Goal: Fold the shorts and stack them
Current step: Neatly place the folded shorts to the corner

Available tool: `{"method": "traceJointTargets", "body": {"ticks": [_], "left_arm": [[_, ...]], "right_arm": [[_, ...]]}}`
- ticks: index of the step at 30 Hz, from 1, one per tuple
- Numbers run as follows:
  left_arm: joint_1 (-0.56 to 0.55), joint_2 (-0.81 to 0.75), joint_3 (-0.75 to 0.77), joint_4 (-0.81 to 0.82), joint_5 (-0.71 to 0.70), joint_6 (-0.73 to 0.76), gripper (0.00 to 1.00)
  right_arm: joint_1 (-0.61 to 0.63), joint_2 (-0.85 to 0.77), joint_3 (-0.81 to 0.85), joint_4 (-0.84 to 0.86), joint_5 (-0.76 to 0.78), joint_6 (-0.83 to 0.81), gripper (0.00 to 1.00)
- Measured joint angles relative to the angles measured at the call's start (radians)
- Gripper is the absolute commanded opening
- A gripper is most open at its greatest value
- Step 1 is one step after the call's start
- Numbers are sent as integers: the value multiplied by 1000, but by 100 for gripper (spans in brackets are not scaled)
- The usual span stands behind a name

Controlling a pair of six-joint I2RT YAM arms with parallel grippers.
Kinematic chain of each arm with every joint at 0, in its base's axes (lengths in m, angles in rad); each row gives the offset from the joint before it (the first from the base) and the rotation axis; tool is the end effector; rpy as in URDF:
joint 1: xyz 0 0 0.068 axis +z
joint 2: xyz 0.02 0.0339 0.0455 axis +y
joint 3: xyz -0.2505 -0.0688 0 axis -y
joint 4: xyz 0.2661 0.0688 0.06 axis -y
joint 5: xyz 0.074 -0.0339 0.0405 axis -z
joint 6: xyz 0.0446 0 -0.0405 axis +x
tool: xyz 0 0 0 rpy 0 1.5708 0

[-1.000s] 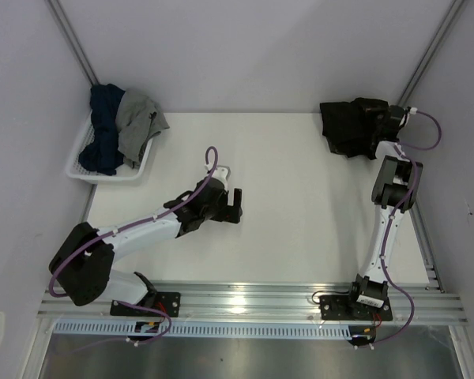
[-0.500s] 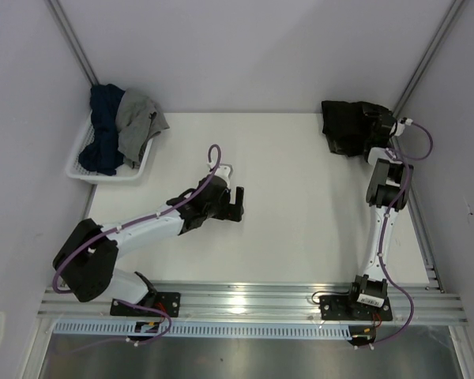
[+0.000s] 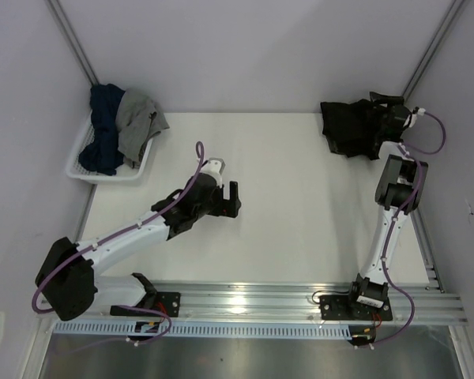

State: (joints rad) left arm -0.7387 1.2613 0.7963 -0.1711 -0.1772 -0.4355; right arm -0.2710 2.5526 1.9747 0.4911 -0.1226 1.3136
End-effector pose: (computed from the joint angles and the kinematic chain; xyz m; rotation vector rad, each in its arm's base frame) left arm 0.2295 -0.1984 0.2164 0.2381 2.2211 -0.4588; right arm 0.5813 -0.1558 0.1473 1.1650 1.2859 0.8832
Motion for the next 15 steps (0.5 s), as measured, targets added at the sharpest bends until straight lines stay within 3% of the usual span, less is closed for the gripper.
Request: {"method": "traceJointTargets", "body": {"ticks": [2, 9, 15], "left_arm": [[0, -31, -8, -2, -3, 0, 99], [0, -89, -34, -23, -12, 0, 99], [0, -90, -34, -27, -16, 0, 99]], "right_arm": [[-8, -50, -39, 0, -23, -2, 79], [-3, -128, -124, 83, -98, 36, 52], [50, -72, -121, 137, -140, 92, 45]]}}
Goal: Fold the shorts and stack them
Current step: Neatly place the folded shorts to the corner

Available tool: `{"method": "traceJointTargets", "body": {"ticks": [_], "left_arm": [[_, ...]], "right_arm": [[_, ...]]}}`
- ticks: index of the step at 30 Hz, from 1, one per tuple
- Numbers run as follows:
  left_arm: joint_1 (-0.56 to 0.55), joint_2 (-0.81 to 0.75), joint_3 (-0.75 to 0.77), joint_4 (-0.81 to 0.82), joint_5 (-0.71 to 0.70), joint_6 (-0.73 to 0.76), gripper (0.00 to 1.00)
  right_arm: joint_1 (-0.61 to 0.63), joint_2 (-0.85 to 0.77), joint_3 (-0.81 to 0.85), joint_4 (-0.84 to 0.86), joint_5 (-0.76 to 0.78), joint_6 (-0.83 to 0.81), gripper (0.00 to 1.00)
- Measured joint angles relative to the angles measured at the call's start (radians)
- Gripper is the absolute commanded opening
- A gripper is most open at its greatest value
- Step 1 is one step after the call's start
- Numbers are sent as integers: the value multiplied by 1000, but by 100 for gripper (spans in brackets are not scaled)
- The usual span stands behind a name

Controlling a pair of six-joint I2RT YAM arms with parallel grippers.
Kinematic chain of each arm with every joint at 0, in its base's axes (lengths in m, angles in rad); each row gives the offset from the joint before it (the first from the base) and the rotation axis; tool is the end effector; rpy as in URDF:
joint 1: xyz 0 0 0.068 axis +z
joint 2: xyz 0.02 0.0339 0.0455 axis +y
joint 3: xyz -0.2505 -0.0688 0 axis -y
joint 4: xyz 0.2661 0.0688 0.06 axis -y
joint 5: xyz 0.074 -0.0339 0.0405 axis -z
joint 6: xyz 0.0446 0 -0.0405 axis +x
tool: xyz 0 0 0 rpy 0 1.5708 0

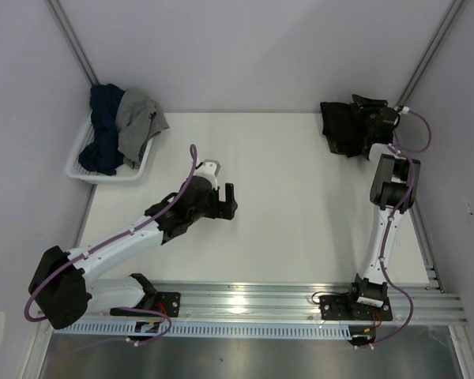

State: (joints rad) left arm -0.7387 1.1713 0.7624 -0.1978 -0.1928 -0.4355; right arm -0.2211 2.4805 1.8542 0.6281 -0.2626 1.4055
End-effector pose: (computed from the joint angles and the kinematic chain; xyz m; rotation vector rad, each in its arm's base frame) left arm 0.2182 -0.1872 0.2264 0.2221 2.1906 -0.4603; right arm 0.5738 -0.1171 0.1601 1.0626 1.3093 1.1179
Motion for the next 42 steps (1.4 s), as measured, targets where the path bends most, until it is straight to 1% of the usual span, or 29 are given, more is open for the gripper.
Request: {"method": "traceJointTargets", "body": {"ticks": [6, 9, 13, 16, 17, 19, 20, 24, 25, 26, 27, 28, 34, 38, 42], "left_arm": [[0, 8, 0, 0, -7, 0, 99], [0, 22, 0, 1, -6, 0, 99], [0, 40, 0, 1, -6, 0, 99], [0, 41, 0, 2, -7, 0, 99], [0, 41, 0, 2, -7, 0, 99], [0, 41, 0, 1, -7, 0, 99], [0, 41, 0, 1, -7, 0, 99], [-1, 32, -3, 0, -8, 0, 99], [-1, 25, -5, 0, -8, 0, 99], [-1, 16, -8, 0, -8, 1, 99], [-1, 4, -10, -1, -10, 1, 99], [-1, -6, -10, -2, -11, 2, 99], [-1, -72, -14, -8, -14, 10, 99], [-1, -135, -42, -7, -14, 10, 99], [-1, -194, -95, -4, -16, 9, 99]], "right_arm": [[64, 97, -1, 14, -13, 43, 48], [78, 102, -42, 34, 2, 46, 51], [76, 108, -32, 50, 10, 44, 53], [74, 131, 13, 45, 10, 49, 60], [73, 135, 25, 37, 10, 49, 66], [72, 135, 50, 18, 7, 45, 70], [71, 134, 62, 11, 4, 37, 75], [60, 101, 71, -39, -18, -13, 84], [55, 86, 71, -63, -26, -33, 88], [50, 64, 68, -89, -35, -57, 92], [43, 34, 55, -109, -42, -83, 94], [36, -3, 34, -129, -49, -106, 99], [-27, -332, -193, -164, -108, -229, 100], [-89, -579, -395, -171, -159, -294, 99], [-121, -793, -581, -258, -175, -406, 99]]}}
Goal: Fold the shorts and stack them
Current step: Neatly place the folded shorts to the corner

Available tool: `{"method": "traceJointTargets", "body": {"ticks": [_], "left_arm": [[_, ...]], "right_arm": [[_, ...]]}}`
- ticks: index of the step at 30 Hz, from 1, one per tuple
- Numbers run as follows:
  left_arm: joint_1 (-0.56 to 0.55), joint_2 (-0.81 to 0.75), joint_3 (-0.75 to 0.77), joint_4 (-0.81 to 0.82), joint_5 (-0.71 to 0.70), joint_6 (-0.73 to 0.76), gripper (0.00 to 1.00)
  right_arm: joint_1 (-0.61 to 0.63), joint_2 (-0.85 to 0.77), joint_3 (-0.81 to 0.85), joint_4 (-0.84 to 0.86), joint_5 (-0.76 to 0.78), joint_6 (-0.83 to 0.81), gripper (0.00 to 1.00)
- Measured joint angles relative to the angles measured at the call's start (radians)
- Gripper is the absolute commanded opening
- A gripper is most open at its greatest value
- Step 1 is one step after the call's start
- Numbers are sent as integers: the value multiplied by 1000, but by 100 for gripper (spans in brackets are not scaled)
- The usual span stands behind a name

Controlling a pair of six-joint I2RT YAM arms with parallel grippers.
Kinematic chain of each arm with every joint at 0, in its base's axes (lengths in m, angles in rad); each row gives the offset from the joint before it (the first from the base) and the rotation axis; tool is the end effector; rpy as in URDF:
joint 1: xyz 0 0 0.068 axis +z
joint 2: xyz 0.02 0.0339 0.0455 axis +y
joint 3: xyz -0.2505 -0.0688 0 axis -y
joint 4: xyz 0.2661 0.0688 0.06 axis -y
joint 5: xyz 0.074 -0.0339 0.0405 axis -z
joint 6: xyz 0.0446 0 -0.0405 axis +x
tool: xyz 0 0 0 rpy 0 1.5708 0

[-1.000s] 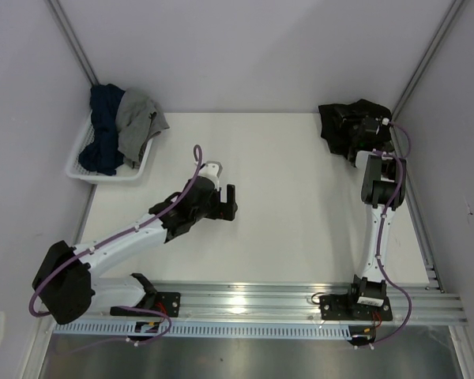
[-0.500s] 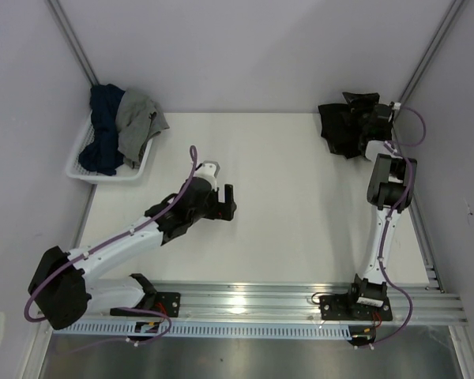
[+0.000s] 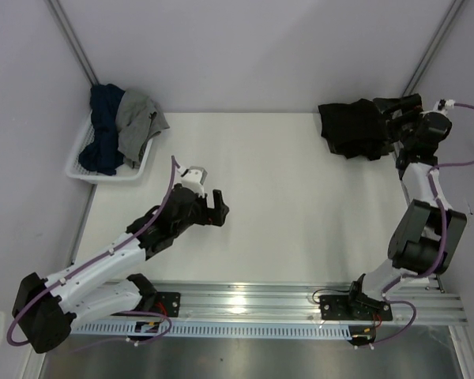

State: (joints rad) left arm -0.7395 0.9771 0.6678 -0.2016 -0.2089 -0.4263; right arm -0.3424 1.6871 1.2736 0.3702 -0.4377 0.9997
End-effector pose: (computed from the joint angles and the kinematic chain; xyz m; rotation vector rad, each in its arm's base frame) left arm 0.1940 -0.1645 0.2398 0.2005 2.0980 -0.4943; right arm 0.4125 -0.1269 0.3054 0.7472 1.5036 0.8533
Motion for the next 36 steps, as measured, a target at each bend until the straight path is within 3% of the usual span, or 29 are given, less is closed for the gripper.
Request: {"method": "traceJointTargets", "body": {"ticks": [8, 12, 19, 36], "left_arm": [[0, -200, -127, 16, -35, 0, 99], [0, -333, -198, 20, -68, 0, 99], [0, -542, -288, 15, -117, 1, 99], [0, -715, -399, -19, -154, 1, 99]], "right_arm": [[71, -460, -389, -163, 23, -268, 100], [194, -739, -610, -211, 75, -363, 100], [397, -1117, -852, -304, 210, -479, 99], [443, -1400, -1047, -509, 375, -526, 100]]}}
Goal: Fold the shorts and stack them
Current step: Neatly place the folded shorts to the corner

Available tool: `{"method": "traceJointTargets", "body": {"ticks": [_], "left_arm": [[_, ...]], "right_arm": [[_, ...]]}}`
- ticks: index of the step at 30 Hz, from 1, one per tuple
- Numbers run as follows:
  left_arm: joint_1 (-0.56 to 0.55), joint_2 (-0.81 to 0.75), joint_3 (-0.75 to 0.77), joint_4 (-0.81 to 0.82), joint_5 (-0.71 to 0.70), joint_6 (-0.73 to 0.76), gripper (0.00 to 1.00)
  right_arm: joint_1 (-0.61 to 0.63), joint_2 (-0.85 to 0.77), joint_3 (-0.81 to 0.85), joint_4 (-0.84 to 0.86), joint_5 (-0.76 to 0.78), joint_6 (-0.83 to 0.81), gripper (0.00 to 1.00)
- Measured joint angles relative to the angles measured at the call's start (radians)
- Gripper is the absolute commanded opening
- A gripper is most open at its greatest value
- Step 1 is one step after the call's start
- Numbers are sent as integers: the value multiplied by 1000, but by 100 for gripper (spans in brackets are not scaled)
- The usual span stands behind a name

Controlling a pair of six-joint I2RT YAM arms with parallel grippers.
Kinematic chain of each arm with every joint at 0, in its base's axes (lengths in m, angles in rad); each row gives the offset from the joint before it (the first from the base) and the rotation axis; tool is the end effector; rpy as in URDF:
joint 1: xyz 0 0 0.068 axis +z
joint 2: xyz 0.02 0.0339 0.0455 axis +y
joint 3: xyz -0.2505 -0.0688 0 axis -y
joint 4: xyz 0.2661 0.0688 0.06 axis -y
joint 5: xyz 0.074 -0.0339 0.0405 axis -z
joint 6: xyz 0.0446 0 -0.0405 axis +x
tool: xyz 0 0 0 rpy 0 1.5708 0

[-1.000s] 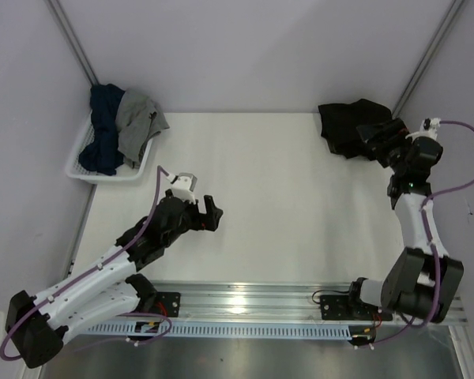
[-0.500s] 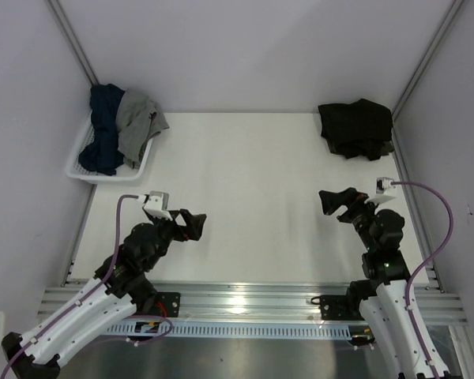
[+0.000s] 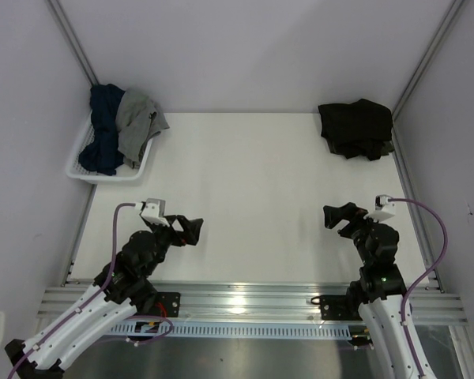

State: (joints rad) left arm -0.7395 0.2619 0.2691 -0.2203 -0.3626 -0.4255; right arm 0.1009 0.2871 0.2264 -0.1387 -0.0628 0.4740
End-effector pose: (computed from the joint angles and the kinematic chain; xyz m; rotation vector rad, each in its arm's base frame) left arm 0.1265 -0.0940 0.2158 0.0183 1.7991 -0.5174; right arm 0.1640 0.0194 0.2047 0.2873 1.7708 0.4700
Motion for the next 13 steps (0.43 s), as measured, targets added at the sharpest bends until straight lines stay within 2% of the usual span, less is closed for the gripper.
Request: {"method": "traceJointTargets", "body": {"ticks": [13], "left_arm": [[0, 27, 0, 0, -1, 0, 99]], "right_arm": [[0, -6, -10, -8, 19, 7, 100]]}}
